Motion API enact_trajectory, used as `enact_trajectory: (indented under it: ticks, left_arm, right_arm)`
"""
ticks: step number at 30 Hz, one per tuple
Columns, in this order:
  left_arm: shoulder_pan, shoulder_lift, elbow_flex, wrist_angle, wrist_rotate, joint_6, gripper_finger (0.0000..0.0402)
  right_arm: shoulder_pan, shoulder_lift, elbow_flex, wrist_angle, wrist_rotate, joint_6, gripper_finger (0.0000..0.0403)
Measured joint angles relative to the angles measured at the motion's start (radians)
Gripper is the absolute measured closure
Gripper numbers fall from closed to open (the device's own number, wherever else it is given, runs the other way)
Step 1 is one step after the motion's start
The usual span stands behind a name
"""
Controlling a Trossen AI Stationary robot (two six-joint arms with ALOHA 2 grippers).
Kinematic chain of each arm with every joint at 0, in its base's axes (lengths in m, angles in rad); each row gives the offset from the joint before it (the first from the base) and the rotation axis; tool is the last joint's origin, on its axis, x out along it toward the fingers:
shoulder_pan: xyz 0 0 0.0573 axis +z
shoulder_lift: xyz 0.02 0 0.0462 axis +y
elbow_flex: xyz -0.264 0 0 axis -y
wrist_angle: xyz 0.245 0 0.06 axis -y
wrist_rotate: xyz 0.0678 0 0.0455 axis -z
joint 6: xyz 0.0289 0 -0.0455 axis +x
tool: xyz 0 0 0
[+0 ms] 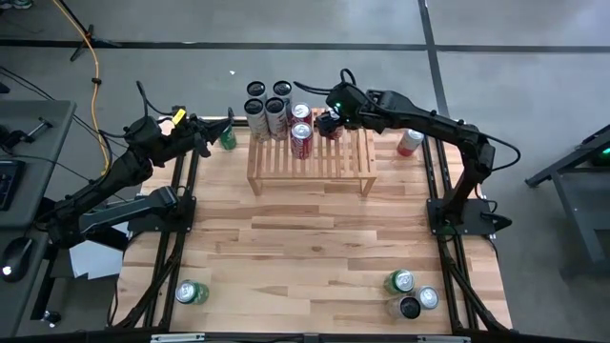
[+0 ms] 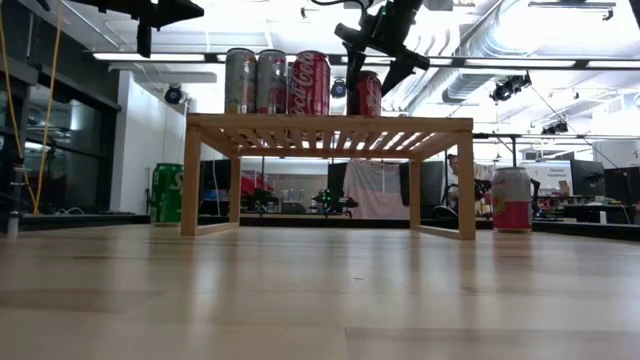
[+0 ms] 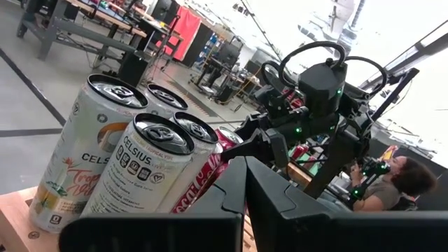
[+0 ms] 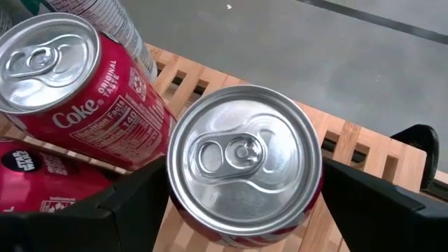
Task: Place canned beverage on shelf
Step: Put the red soda can on the shelf aligned with other red soda can
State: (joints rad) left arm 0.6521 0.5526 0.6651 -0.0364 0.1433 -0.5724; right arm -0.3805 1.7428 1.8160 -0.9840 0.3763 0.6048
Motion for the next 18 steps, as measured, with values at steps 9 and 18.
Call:
enact_trajectory:
  ticks: [9,18]
  left_arm:
    - [0.000,0.000,0.000,0.001,0.000,0.000,0.0401]
    - [0.000,0.000,0.000,0.002,0.000,0.000,0.0401]
  right_arm:
    - [-0.001,-0.002,0.000,0.003,0.006,-0.003,0.0063]
    - [-0.001,-0.002,0.000,0.025,0.008,-0.003,0.0041]
